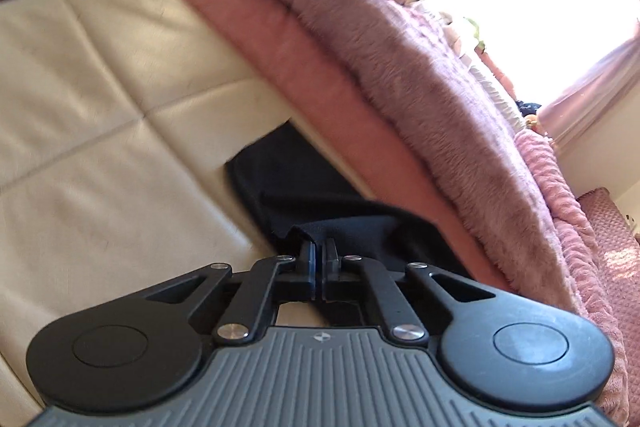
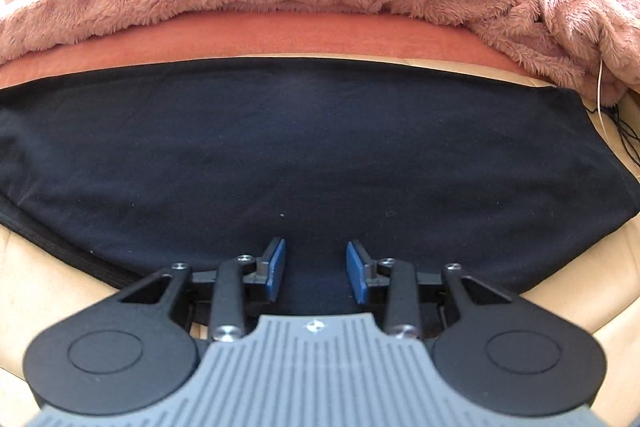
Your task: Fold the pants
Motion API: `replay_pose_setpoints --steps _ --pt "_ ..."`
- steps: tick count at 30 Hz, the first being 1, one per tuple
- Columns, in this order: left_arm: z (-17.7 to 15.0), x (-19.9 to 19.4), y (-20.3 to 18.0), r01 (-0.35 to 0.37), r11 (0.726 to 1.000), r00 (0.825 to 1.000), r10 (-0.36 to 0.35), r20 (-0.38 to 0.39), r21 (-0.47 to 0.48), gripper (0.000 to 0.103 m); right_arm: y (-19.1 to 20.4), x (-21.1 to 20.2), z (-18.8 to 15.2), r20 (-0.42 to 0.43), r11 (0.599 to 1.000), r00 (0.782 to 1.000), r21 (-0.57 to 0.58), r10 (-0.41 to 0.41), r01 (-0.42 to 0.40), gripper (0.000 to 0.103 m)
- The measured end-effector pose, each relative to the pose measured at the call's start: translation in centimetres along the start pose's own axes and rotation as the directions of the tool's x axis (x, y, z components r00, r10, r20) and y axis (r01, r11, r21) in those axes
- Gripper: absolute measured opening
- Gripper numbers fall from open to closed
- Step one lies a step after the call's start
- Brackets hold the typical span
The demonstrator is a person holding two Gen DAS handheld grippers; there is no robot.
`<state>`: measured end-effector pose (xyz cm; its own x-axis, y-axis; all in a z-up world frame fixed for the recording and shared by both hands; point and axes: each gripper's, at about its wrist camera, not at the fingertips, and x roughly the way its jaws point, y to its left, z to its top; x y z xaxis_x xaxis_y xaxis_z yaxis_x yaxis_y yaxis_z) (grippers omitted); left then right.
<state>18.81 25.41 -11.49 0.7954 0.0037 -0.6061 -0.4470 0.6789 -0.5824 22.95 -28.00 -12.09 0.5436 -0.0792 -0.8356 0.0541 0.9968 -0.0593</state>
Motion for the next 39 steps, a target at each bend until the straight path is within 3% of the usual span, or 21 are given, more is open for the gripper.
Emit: replay_pose_setpoints --steps 10,20,22,25,27,34,39 --pt "5.4 0.5 -3.9 -0.015 0.983 0.998 0.024 -0.050 0.182 0.001 0.0 0.2 0.3 -0.009 1.000 1.000 0.007 0.003 -0.003 0.032" --pt "12.4 3.1 -2.4 0.024 0.980 0.986 0.009 -0.166 0.197 0.001 -0.1 0.3 0.4 -0.011 1.000 1.000 0.001 0.010 -0.009 0.032" --pt "12.8 4.7 -1.0 -0.038 0.980 0.977 0.078 -0.200 0.194 0.000 -0.1 0.4 0.4 -0.011 1.000 1.000 0.000 0.010 -0.010 0.032" --pt "12.1 7.3 1.0 -0.077 0.979 0.948 0.131 -0.290 0.191 0.000 -0.1 0.4 0.4 -0.011 1.000 1.000 -0.002 0.010 -0.010 0.032" --pt "11.4 8.0 1.3 -0.093 0.971 0.939 0.159 -0.305 0.221 0.000 -0.1 0.4 0.5 -0.010 1.000 1.000 -0.005 0.011 -0.011 0.032" --pt "11.8 6.0 0.8 -0.027 0.979 0.961 0.081 -0.266 0.200 0.000 -0.3 0.4 0.5 -0.020 0.999 1.000 -0.022 0.022 -0.023 0.030" --pt "11.7 6.8 0.2 -0.052 0.964 0.950 0.127 -0.284 0.260 0.000 -0.5 -1.8 1.2 0.024 0.994 0.998 -0.101 0.053 -0.050 0.027"
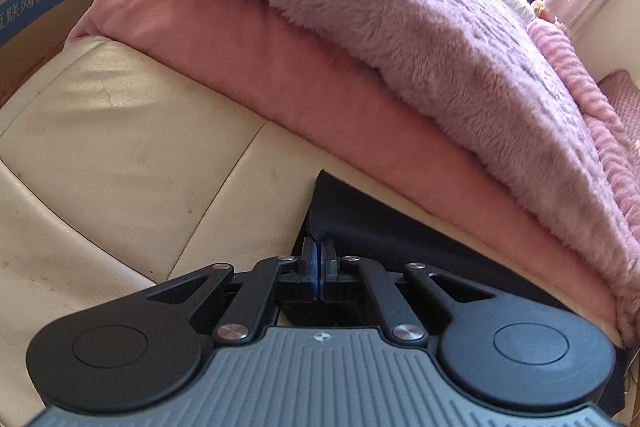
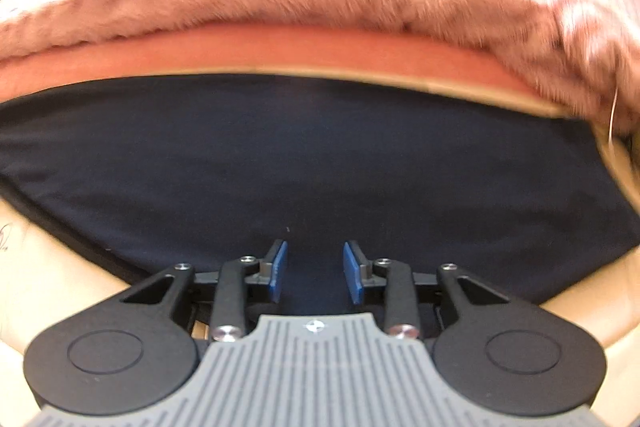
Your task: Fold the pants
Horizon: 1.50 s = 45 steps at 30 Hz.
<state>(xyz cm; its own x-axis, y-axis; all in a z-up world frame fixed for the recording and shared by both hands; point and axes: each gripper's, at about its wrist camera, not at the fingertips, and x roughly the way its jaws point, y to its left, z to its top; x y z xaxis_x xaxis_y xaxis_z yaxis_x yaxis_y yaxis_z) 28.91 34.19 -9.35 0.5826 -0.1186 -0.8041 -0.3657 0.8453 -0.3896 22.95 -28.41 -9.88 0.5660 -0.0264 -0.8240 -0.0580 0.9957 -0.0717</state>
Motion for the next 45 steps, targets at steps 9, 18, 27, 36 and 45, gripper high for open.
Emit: replay_pose_setpoints --steps 9,18,27,36,45 --pt "0.1 -0.1 -0.7 -0.020 0.999 1.000 0.020 0.002 0.027 0.000 2.6 -3.8 -4.0 -0.044 0.928 0.991 -0.359 -0.126 0.102 0.031" --pt "0.2 0.0 -1.4 -0.056 0.997 0.998 0.056 -0.003 0.057 0.000 4.9 -2.2 -5.3 0.001 0.779 0.971 -0.597 -0.238 0.191 0.028" --pt "0.4 -1.8 -1.5 -0.018 0.998 1.000 0.017 0.012 0.055 0.000 3.0 -3.6 -3.5 0.066 0.812 0.970 -0.536 -0.233 0.232 0.000" --pt "-2.1 -1.0 1.1 -0.011 1.000 0.999 0.013 -0.049 0.023 0.000 1.4 -2.2 -4.3 -0.017 0.863 0.974 -0.468 -0.225 0.191 0.000" --pt "-4.1 -0.6 1.9 -0.025 0.996 0.994 0.035 -0.105 0.088 0.000 0.7 -2.3 -5.5 -0.050 0.865 0.976 -0.475 -0.211 0.162 0.000"
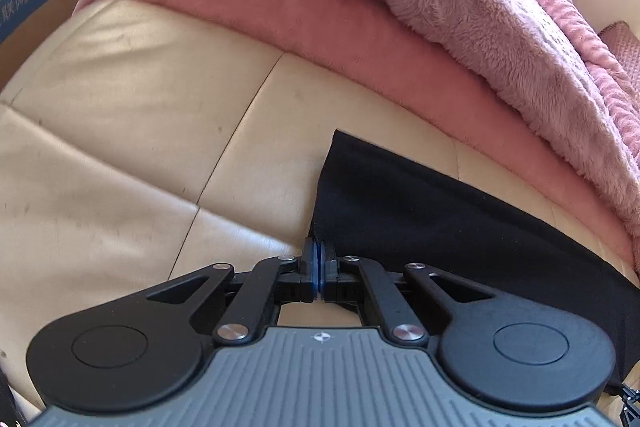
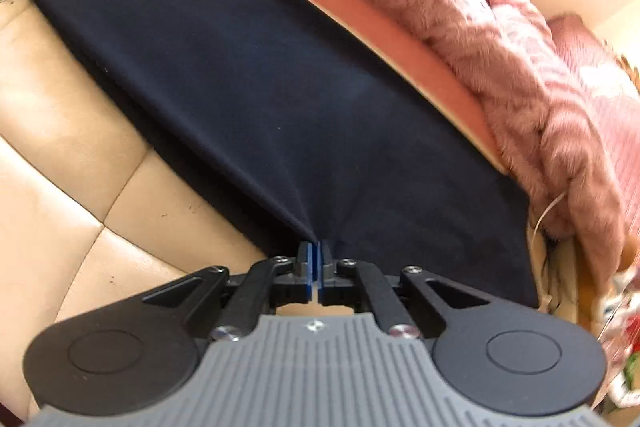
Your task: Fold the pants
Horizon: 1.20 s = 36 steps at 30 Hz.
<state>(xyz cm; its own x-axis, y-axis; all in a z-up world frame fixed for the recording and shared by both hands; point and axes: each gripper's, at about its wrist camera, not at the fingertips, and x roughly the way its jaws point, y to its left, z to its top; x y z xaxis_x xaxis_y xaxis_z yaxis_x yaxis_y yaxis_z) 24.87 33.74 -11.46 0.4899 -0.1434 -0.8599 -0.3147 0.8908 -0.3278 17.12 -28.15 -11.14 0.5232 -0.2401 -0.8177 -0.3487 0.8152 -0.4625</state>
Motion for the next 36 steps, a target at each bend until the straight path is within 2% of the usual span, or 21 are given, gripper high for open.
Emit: replay_pose_setpoints --steps 4,9,10,11,13,14,17,18,23,24,26,27,28,30,34,36 --pt "-0.3 0.5 -0.6 -0.036 0.998 0.999 0.037 -0.015 0.058 0.002 0.7 0.4 -0.1 -0.016 0.998 1.000 -0.062 0.010 -0.011 0.000" --pt "-0.6 -0.4 -1.6 -0.106 0.990 0.994 0.109 -0.021 0.094 0.024 0.1 0.4 -0.1 -0.029 0.998 0.998 -0.028 0.063 -0.064 0.003" --pt "-0.9 -1.0 -1.4 -0.113 0.991 0.993 0.114 -0.006 0.072 0.030 0.0 0.2 0.0 -0.029 0.997 0.997 -0.029 0.067 -0.068 0.008" --pt "-1.2 -1.7 -1.0 -0.103 0.994 0.995 0.102 0.014 0.029 0.038 -0.3 -0.3 -0.1 -0.023 0.996 0.996 -0.021 0.082 -0.082 0.018" --pt "-2.0 -2.8 0.2 -0.029 0.994 0.998 0.034 0.046 -0.101 0.045 -1.2 -0.9 0.1 -0.001 0.994 0.995 0.029 0.103 -0.103 0.022" --pt "-2.7 -3.4 0.8 0.015 0.986 0.998 -0.004 0.064 -0.169 0.045 -1.7 -1.5 0.1 0.027 0.989 0.992 0.081 0.121 -0.122 0.022" --pt "-4.6 -3.5 1.8 0.151 0.927 0.986 -0.116 0.120 -0.343 0.049 -3.2 -2.9 0.7 0.122 0.951 0.979 0.244 0.164 -0.190 0.023" --pt "-5.2 -3.3 1.8 0.176 0.907 0.982 -0.133 0.136 -0.382 0.050 -3.4 -2.9 1.0 0.138 0.940 0.977 0.280 0.162 -0.195 0.023" --pt "-7.5 -1.1 0.9 0.193 0.829 0.978 -0.122 0.167 -0.525 0.054 -3.1 -1.9 3.4 0.202 0.905 0.971 0.377 0.127 -0.197 0.020" --pt "-7.7 -0.8 0.5 0.190 0.824 0.978 -0.113 0.174 -0.534 0.056 -2.8 -1.7 3.8 0.210 0.899 0.969 0.388 0.131 -0.205 0.019" --pt "-7.8 -0.6 -0.2 0.181 0.832 0.975 -0.080 0.209 -0.524 0.062 -2.5 -0.9 4.9 0.217 0.889 0.965 0.398 0.148 -0.226 0.012" --pt "-7.8 -0.6 -0.4 0.175 0.835 0.973 -0.067 0.220 -0.521 0.062 -2.2 -0.5 5.4 0.217 0.887 0.964 0.400 0.155 -0.232 0.012" --pt "-7.7 -0.5 -0.7 0.172 0.837 0.971 -0.056 0.231 -0.519 0.062 -1.9 -0.2 5.8 0.219 0.884 0.962 0.401 0.162 -0.240 0.012" --pt "-7.4 -0.2 -1.1 0.157 0.849 0.969 -0.033 0.246 -0.504 0.055 -1.5 0.4 6.5 0.213 0.880 0.962 0.404 0.173 -0.248 0.011" --pt "-7.3 0.2 -1.3 0.114 0.860 0.967 0.018 0.253 -0.497 0.009 -1.0 1.2 7.3 0.201 0.875 0.961 0.411 0.188 -0.257 0.011" --pt "-7.7 0.4 -0.9 0.133 0.843 0.963 0.014 0.268 -0.521 0.007 -0.5 1.3 7.6 0.201 0.876 0.960 0.404 0.196 -0.264 0.011"
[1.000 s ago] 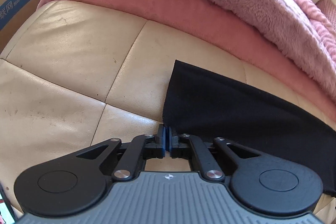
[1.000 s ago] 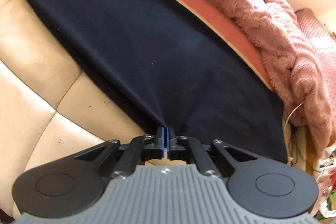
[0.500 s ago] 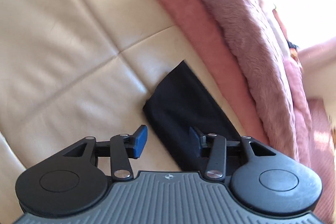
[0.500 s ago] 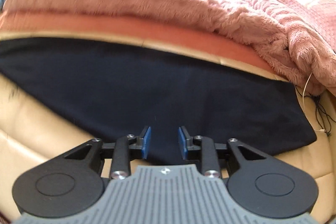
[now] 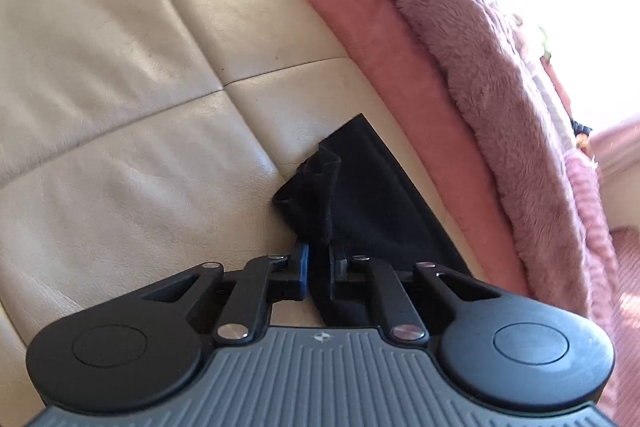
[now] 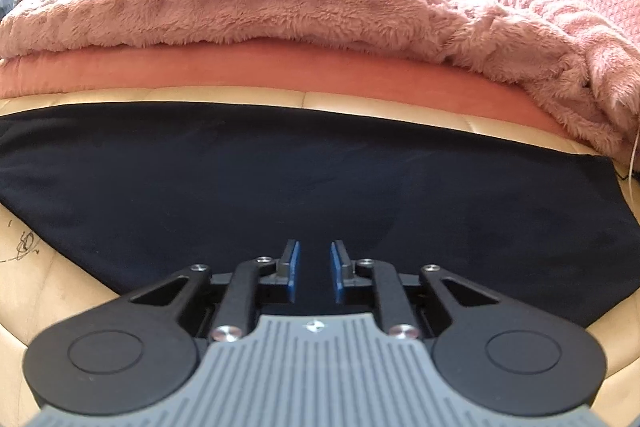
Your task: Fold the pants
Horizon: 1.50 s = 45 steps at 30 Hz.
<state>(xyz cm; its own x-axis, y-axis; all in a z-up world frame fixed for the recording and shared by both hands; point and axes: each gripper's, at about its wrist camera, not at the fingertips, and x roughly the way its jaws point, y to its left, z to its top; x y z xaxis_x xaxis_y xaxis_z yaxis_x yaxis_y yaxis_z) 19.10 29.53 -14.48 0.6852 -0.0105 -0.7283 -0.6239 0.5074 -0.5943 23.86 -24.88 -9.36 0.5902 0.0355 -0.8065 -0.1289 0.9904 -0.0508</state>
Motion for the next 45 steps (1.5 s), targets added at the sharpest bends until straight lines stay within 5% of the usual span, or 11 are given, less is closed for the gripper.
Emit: replay_pose_setpoints --steps 8,13,19,22,25,29,34,37,42,45 --pt "0.3 -2.2 0.3 -0.040 0.999 0.995 0.038 0.090 0.012 0.003 1.4 0.6 0.3 -0.015 0.999 0.999 -0.019 0.028 -0.029 0.012" --pt "2.0 -5.3 1.0 -0.126 0.991 0.977 0.116 0.177 0.046 0.003 3.6 0.8 0.5 -0.021 0.994 0.996 -0.055 0.091 -0.093 0.012" --pt "-0.1 -8.5 -5.3 -0.107 0.947 0.964 0.025 0.264 0.302 0.003 6.1 0.6 0.7 -0.011 0.983 0.987 -0.081 0.163 -0.164 0.012" --pt "-3.0 -9.0 -9.8 -0.103 0.878 0.959 -0.038 0.282 0.468 0.003 6.9 0.0 0.8 0.001 0.978 0.982 -0.088 0.188 -0.188 0.012" --pt "-6.8 -8.4 -14.0 -0.100 0.777 0.957 -0.095 0.274 0.621 0.003 7.3 -0.9 0.8 0.016 0.974 0.978 -0.096 0.208 -0.205 0.012" --pt "-12.3 -6.1 -17.6 -0.068 0.658 0.972 -0.126 0.199 0.750 0.003 7.3 -1.8 0.6 0.027 0.972 0.974 -0.076 0.227 -0.224 0.012" --pt "-19.9 -2.5 -17.4 -0.034 0.477 0.995 -0.062 0.073 0.878 0.003 6.5 -2.4 0.1 0.028 0.971 0.971 -0.050 0.236 -0.235 0.012" --pt "-22.4 -0.7 -15.9 0.012 0.422 1.000 0.007 -0.016 0.906 0.003 6.1 -2.4 -0.4 0.019 0.971 0.971 -0.027 0.237 -0.237 0.012" --pt "-22.0 -0.1 -14.3 0.148 0.461 0.982 0.033 -0.183 0.875 0.014 5.9 -2.5 -1.6 0.006 0.967 0.967 -0.005 0.254 -0.254 0.012" --pt "-21.0 0.1 -14.2 0.272 0.508 0.949 -0.001 -0.315 0.817 0.017 6.3 -2.1 -1.9 -0.005 0.961 0.961 0.006 0.276 -0.276 0.012"
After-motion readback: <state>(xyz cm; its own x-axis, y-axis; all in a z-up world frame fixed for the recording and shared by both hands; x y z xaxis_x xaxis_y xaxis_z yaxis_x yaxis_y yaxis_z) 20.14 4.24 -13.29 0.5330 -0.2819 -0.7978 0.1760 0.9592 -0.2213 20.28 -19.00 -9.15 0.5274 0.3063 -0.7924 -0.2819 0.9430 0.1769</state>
